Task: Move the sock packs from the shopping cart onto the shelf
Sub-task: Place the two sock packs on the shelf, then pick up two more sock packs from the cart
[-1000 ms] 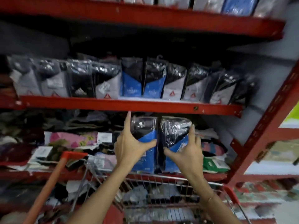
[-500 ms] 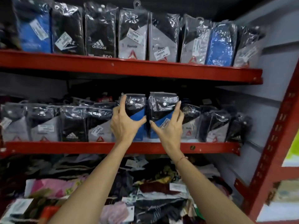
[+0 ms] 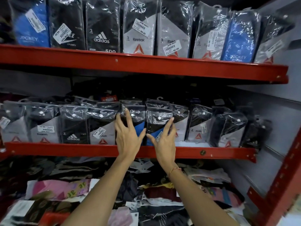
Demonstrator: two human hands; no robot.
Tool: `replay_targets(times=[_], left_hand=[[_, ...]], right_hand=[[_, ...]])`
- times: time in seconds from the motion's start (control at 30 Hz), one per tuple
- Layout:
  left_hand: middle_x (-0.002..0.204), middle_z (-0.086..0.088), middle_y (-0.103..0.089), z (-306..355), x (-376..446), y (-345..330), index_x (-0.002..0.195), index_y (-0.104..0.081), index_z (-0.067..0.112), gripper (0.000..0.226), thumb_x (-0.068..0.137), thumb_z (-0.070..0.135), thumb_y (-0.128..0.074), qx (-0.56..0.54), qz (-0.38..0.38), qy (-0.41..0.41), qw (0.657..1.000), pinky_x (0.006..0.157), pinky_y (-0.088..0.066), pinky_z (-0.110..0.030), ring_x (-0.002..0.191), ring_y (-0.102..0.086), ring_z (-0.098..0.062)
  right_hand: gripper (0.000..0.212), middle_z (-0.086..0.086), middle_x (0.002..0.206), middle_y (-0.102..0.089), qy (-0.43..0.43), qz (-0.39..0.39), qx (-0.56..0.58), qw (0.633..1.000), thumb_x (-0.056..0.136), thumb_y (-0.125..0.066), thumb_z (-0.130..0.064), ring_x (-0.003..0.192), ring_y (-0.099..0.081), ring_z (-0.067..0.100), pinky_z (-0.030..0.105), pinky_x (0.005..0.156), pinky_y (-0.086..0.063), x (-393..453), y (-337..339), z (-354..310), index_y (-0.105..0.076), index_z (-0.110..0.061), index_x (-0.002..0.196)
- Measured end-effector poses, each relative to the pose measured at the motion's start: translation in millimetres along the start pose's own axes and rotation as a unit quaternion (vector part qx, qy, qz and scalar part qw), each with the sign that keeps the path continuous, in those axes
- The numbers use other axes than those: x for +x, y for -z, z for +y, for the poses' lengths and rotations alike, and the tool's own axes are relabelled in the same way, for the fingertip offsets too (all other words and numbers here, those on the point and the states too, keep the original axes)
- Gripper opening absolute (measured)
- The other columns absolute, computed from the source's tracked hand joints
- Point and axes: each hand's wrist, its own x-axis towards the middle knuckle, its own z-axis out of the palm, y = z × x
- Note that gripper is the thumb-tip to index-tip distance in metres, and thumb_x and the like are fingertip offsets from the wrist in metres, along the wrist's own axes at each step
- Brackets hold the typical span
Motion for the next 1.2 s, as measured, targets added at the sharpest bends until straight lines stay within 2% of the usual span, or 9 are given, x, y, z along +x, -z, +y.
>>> replay_targets(times=[0.13, 0.27, 0.5, 0.63, 0.77, 0.9, 1.0, 1.07, 1.2], left_hand=[[0.152, -0.031, -0.015, 5.0, -3.1, 15.6, 0.15, 0.007, 0.012, 0.093, 0.089, 0.053, -0.049, 0.042, -0.073, 0.0, 0.996, 0.104, -0.04, -0.046, 0.139, -0.021, -0.042], [0.149, -0.035, -0.021, 5.2, -26.0, 36.0, 0.151, 0.001, 0.013, 0.082, 0.093, 0.054, -0.04, 0.106, -0.09, -0.034, 0.99, 0.104, -0.042, -0.044, 0.138, -0.026, -0.044], [0.133, -0.028, -0.05, 22.9, -112.2, 43.8, 0.135, -0.043, -0.003, 0.059, 0.094, 0.039, -0.046, 0.024, -0.117, -0.089, 0.989, 0.105, -0.042, -0.045, 0.126, -0.043, -0.04], [0.112, -0.021, -0.063, 33.9, -172.5, 23.6, 0.119, -0.056, -0.003, 0.053, 0.093, 0.039, -0.038, -0.005, -0.16, -0.105, 0.981, 0.089, -0.051, -0.041, 0.108, -0.056, -0.036], [0.107, -0.02, -0.063, 42.3, -233.4, -5.4, 0.116, -0.058, -0.003, 0.048, 0.094, 0.036, -0.038, -0.016, -0.231, -0.108, 0.967, 0.086, -0.051, -0.042, 0.104, -0.056, -0.036], [0.108, -0.021, -0.066, 51.5, -301.2, -40.5, 0.116, -0.059, -0.005, 0.038, 0.095, 0.025, -0.049, -0.008, -0.313, -0.105, 0.944, 0.089, -0.05, -0.04, 0.105, -0.058, -0.036], [0.117, -0.022, -0.062, 55.9, -351.4, -73.1, 0.121, -0.055, -0.003, 0.039, 0.096, 0.024, -0.047, 0.012, -0.41, -0.077, 0.909, 0.095, -0.045, -0.041, 0.111, -0.054, -0.036], [0.125, -0.02, -0.058, 52.8, -381.8, -100.2, 0.125, -0.052, 0.0, 0.04, 0.095, 0.027, -0.047, 0.025, -0.465, -0.028, 0.884, 0.097, -0.045, -0.041, 0.117, -0.05, -0.034], [0.135, -0.019, -0.048, 48.2, -425.1, -138.5, 0.131, -0.044, 0.005, 0.05, 0.091, 0.032, -0.054, 0.067, -0.554, 0.069, 0.827, 0.094, -0.049, -0.04, 0.123, -0.046, -0.033]], right_hand=[[0.097, 0.017, 0.16, -0.003, -0.017, -0.049, -0.03, 0.998, 0.086, -0.043, -0.063, 0.141, -0.027, 0.037, 0.046, 0.09, -0.055, -6.5, 13.0, 0.2, 0.017, -0.018, 0.148], [0.088, 0.009, 0.161, 0.004, -0.015, -0.056, -0.031, 0.998, 0.09, -0.041, -0.061, 0.146, -0.016, 0.03, 0.044, 0.093, -0.054, -31.0, 37.2, 0.8, 0.005, -0.017, 0.151], [0.065, 0.012, 0.15, -0.032, -0.035, -0.024, -0.026, 0.999, 0.095, -0.046, -0.046, 0.136, -0.034, 0.026, 0.04, 0.099, -0.047, -117.3, 79.6, 19.4, -0.031, -0.007, 0.145], [0.041, 0.011, 0.125, -0.057, -0.072, -0.045, -0.03, 0.996, 0.096, -0.05, -0.037, 0.114, -0.054, 0.028, 0.041, 0.091, -0.049, -165.2, 87.8, 56.5, -0.056, -0.008, 0.124], [0.024, 0.012, 0.106, -0.067, -0.13, -0.108, -0.036, 0.985, 0.095, -0.054, -0.027, 0.094, -0.062, 0.03, 0.04, 0.074, -0.053, -208.5, 91.1, 103.1, -0.066, -0.009, 0.104], [0.013, 0.016, 0.092, -0.073, -0.232, -0.218, -0.063, 0.946, 0.088, -0.06, -0.016, 0.083, -0.067, 0.034, 0.035, 0.068, -0.052, -256.7, 99.7, 162.9, -0.07, -0.009, 0.09], [0.019, 0.016, 0.104, -0.072, -0.325, -0.333, -0.11, 0.878, 0.087, -0.06, -0.017, 0.095, -0.066, 0.034, 0.037, 0.081, -0.053, -291.7, 109.4, 213.1, -0.07, -0.008, 0.1], [0.022, 0.014, 0.104, -0.07, -0.366, -0.395, -0.133, 0.832, 0.088, -0.062, -0.019, 0.093, -0.066, 0.031, 0.035, 0.08, -0.054, -310.3, 113.0, 243.4, -0.066, -0.006, 0.104], [0.042, 0.018, 0.12, -0.056, -0.399, -0.441, -0.159, 0.788, 0.091, -0.059, -0.024, 0.102, -0.06, 0.033, 0.04, 0.087, -0.053, -339.1, 108.9, 287.3, -0.043, -0.012, 0.127]])
